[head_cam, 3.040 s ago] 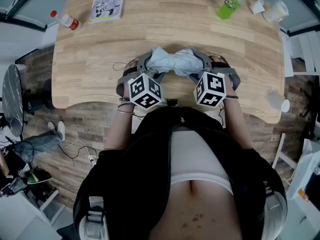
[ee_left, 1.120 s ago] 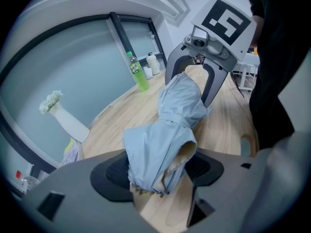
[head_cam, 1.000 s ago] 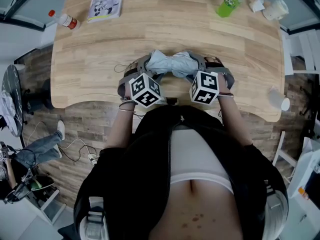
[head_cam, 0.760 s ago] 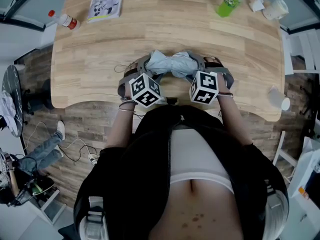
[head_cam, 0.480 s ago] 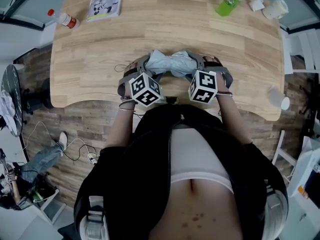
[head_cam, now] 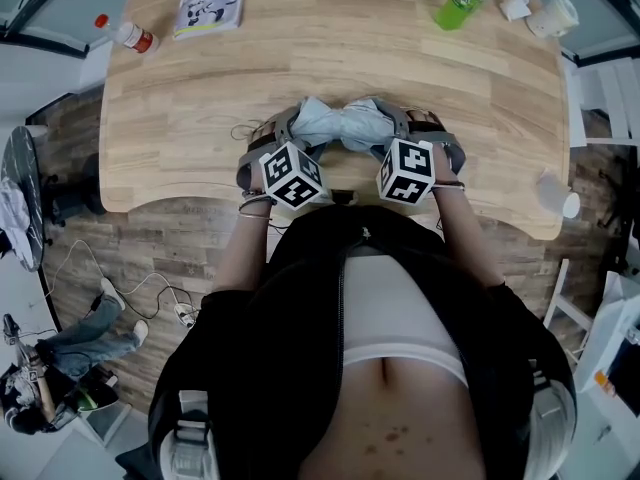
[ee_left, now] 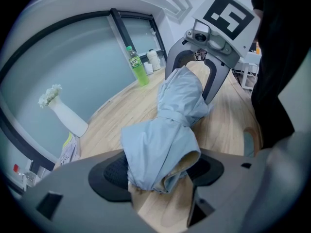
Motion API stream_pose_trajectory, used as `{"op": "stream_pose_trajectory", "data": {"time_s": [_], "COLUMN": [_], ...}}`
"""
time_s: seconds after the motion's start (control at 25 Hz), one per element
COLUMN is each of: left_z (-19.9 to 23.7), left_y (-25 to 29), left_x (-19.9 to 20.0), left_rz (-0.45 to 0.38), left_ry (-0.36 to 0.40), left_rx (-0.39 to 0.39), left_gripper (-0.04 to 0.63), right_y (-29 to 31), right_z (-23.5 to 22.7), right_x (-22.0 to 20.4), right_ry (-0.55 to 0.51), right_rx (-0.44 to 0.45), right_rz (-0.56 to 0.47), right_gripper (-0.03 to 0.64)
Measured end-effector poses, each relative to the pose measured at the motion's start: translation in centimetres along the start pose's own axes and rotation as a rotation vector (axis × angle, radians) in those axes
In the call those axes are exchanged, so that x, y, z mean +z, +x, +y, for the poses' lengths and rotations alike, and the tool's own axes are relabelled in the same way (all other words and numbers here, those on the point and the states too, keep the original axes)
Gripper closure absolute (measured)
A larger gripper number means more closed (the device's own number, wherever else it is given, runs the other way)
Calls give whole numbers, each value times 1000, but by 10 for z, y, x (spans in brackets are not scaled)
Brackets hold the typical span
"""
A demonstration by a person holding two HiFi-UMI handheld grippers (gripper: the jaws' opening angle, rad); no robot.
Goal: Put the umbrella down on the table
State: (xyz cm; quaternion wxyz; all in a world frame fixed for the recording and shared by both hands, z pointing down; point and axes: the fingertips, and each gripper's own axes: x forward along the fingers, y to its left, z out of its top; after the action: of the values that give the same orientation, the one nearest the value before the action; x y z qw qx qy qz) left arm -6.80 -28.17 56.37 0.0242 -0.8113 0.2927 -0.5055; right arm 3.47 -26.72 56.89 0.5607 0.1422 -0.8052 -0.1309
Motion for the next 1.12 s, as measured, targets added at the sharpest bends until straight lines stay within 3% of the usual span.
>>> {"op": "stream_pose_trajectory", "data": {"time_s": [0.56, 1.12], "left_z": [-1, 6], "left_y": [-3, -27], "left_x": [-3, -4], "left_rz": [10, -20], "left_ry": [-3, -21], "left_rx": [-18, 34], "left_gripper": [264, 261], "right_y": [-5, -30], "right_z": [-1, -12], "right_x": [2, 6], "right_ry": [25, 83], "right_rx": [17, -6], "right_rz": [-30, -80], "right_gripper": [258, 258]}}
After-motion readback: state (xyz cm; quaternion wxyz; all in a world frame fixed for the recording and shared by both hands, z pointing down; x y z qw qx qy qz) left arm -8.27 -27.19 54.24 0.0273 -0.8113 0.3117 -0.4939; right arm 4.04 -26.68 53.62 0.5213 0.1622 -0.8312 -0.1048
